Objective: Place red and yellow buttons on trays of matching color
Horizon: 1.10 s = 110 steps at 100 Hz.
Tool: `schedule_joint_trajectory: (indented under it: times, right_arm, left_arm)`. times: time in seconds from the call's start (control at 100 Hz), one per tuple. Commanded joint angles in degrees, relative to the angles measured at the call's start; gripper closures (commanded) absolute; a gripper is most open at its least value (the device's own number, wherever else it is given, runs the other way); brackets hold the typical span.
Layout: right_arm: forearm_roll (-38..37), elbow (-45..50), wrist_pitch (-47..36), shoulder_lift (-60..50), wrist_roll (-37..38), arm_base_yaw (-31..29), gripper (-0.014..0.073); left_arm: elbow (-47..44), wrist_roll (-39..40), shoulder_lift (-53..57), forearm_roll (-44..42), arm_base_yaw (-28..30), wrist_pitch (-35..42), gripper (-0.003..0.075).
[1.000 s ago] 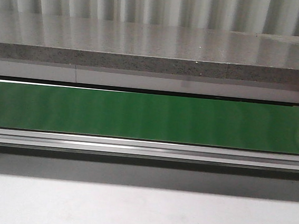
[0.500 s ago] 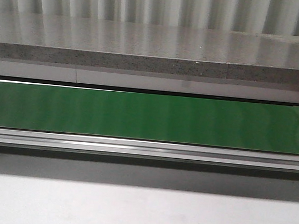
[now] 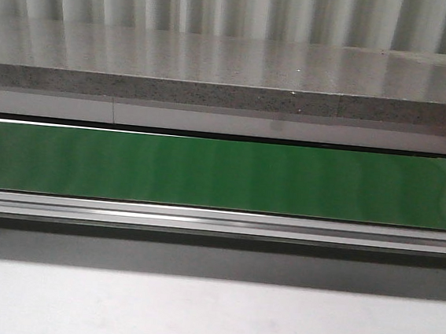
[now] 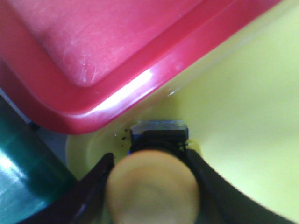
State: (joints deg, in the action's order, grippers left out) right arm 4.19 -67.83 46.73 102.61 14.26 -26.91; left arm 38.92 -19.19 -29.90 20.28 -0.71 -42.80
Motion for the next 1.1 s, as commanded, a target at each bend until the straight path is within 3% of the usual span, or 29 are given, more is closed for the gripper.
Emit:
schedule_joint_trajectory:
  times: [0.0,0.08,0.56,0.65,0.92,1.09]
  right_arm:
    - [-0.2,-1.1,-1.2,-2.1,0.0,-0.3,0.0143]
    - [-0.2,-1.1,-1.4,-2.7,0.0,-0.3,0.0102]
    - [-0.6,-1.1,-0.7,-17.1,-2.3,-0.2,0.0111]
    - [-0.6,-0.9,-0.4,-20.6,-2.9,0.4,0.0191]
    - [-0.6,1.9,-0.5,-29.6,-4.6,7.0,0.0648]
    - [-0.3,7.5,-5.2,-35.3,-4.7,13.5,0.0659]
  left_arm:
    - [1.5,-0.1,-0.2,1.6,-0.4,3.3,0.0740]
    - [1.5,-0.1,-0.2,1.6,-0.4,3.3,0.0740]
    - [1.5,-0.1,-0.2,1.6,-0.4,3.3,0.0740]
    - [1.5,-0.1,-0.2,1.6,-0.4,3.3,0.0740]
    - [1.5,-0.1,-0.2,1.6,-0.4,3.3,0.0740]
    - [1.5,-0.1,-0.2,1.6,-0.4,3.3,0.0740]
